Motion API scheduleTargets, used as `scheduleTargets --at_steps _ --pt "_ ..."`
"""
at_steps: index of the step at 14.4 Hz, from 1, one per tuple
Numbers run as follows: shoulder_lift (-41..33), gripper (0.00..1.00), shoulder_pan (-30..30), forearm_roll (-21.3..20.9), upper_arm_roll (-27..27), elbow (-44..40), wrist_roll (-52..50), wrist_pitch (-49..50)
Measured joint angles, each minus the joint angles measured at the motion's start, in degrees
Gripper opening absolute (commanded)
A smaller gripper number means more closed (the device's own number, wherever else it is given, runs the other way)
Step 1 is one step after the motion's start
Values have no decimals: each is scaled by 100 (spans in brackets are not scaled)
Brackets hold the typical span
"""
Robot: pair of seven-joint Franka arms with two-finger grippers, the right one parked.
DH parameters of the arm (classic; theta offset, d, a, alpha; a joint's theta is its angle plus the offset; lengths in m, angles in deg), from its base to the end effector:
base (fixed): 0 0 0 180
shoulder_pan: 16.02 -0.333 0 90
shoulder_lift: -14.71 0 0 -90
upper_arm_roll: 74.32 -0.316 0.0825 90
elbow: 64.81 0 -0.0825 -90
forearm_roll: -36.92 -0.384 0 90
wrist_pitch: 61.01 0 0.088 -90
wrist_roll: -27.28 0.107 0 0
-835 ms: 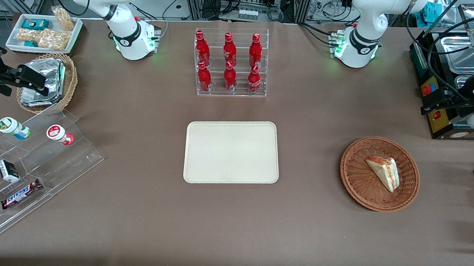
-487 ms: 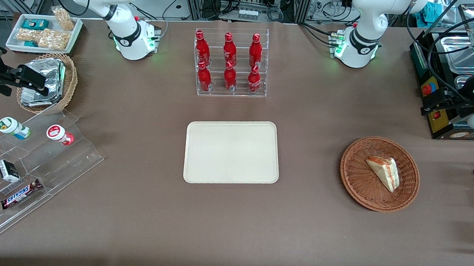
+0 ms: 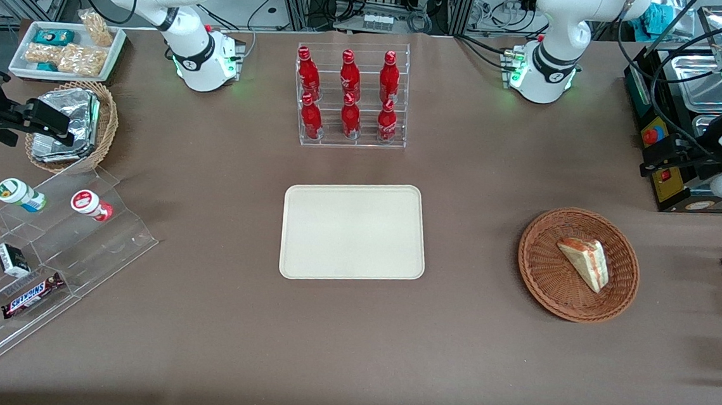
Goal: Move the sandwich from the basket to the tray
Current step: 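Lower the open left gripper over the sandwich wedge in the basket, then close the left gripper on the sandwich wedge and lift it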
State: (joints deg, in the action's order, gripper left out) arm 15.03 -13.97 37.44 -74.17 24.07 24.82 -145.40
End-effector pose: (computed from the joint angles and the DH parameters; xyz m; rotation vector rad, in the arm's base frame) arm 0.5453 -0.0220 0.6224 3.1331 0.0063 -0.1321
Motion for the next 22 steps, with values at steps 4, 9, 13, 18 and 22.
scheduleTargets --at_steps 4,9,13,18,22 --pt "114 100 -12 -8 -24 663 0 -547" --pt "546 100 -23 -351 -76 1907 11 -2370" --pt "1044 100 -167 -370 -199 2397 -52 -3481" --pt "1324 100 -185 -356 -202 2766 -2143 -4239" --pt "1483 100 -187 -353 -200 3254 -3443 -5292"
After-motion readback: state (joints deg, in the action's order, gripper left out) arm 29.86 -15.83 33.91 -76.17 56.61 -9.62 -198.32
